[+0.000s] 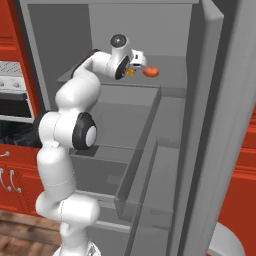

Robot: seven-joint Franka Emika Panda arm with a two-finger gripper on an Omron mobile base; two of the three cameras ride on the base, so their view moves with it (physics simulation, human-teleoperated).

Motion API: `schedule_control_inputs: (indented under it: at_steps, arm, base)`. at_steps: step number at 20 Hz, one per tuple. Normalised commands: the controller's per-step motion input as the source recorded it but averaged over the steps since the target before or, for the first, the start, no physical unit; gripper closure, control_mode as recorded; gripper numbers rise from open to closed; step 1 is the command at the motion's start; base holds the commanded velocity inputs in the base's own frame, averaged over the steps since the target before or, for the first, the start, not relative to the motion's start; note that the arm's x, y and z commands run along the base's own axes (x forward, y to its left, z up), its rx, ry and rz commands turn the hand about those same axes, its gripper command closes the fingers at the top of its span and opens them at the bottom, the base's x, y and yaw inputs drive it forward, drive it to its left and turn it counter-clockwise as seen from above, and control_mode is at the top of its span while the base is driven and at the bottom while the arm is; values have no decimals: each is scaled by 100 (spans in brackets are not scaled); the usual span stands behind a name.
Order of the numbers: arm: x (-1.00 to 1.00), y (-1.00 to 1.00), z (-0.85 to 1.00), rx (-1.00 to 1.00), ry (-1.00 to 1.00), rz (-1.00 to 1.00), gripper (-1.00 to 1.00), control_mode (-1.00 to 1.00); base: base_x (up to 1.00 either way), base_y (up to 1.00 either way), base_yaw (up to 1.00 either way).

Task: Take the cheese, steak, and squash from the fridge and place them on the plate on the dining counter to create an appetizer plate.

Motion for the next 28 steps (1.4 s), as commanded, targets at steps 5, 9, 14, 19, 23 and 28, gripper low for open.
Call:
schedule_control_inputs:
  at_steps: [5, 9, 14, 19, 23, 28]
  arm:
    - [-2, 37, -17, 0, -4, 0, 100, -100]
    - [-42, 31, -2, 0, -21, 0, 100, -100]
    - [-93, 17, 0, 0, -35, 0, 100, -100]
    - [-100, 1, 0, 0, -35, 0, 100, -100]
    - [-100, 0, 11, 0, -18, -4, 100, -100]
    - [-100, 0, 53, 0, -3, -5, 100, -100]
  base:
    - [0, 0, 0]
    - [0, 0, 0]
    - [0, 0, 0]
    - [0, 0, 0]
    - [0, 0, 0]
    - [0, 0, 0]
